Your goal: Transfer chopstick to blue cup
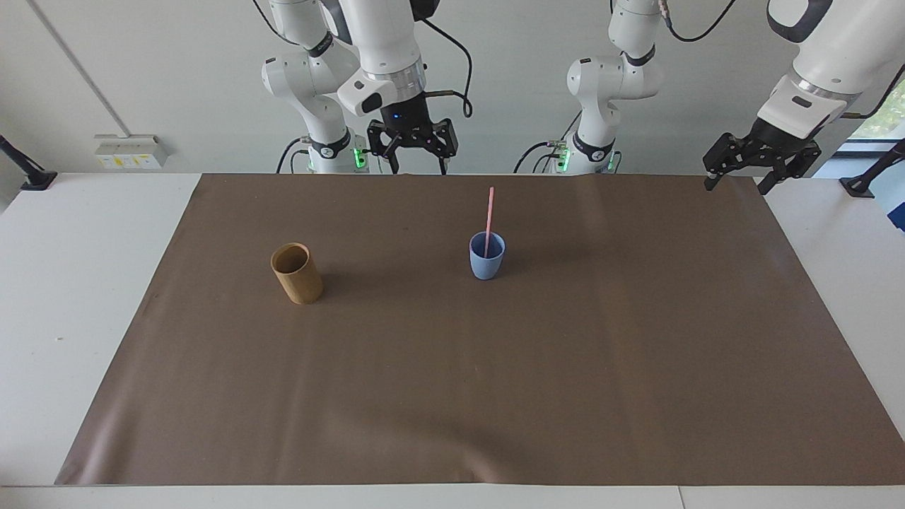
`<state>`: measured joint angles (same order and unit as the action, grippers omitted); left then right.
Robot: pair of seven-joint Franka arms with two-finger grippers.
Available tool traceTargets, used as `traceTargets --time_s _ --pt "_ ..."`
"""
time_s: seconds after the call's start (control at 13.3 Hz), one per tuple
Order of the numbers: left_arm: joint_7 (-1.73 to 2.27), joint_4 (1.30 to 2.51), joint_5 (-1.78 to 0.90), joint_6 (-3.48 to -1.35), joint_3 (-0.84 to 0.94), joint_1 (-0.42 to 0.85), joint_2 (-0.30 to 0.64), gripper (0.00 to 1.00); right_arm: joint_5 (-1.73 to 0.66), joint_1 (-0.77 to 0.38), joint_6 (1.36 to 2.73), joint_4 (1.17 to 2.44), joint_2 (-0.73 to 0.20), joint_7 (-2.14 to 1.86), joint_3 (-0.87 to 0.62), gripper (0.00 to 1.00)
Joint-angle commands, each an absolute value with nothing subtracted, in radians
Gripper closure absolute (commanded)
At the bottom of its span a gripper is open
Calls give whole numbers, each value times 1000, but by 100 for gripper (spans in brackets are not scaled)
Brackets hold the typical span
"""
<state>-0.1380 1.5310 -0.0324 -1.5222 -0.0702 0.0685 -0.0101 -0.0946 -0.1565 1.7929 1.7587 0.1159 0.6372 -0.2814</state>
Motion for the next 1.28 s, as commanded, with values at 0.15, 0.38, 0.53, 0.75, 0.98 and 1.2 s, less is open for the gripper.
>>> traceTargets --time_s 0.15,0.38,0.53,0.75,0.98,1.2 --pt "-150 1552 -25 -1545 -63 66 -26 0 -5 -135 1701 1640 107 632 -301 0" --pt "-153 1552 -25 -1545 -61 67 -26 0 -9 -71 1635 1557 107 629 -296 0" --pt "-153 1554 -25 -1545 -61 67 -26 0 -9 -20 1600 1497 109 629 -295 0" --pt "-146 1557 -25 -1539 -61 71 -29 0 -14 61 1586 1468 121 626 -288 0" --pt "-152 1557 -25 -1539 -55 72 -29 0 -5 75 1531 1462 121 565 -211 0" --pt "-152 1560 -25 -1539 -55 72 -31 0 -6 77 1516 1463 132 427 -109 0"
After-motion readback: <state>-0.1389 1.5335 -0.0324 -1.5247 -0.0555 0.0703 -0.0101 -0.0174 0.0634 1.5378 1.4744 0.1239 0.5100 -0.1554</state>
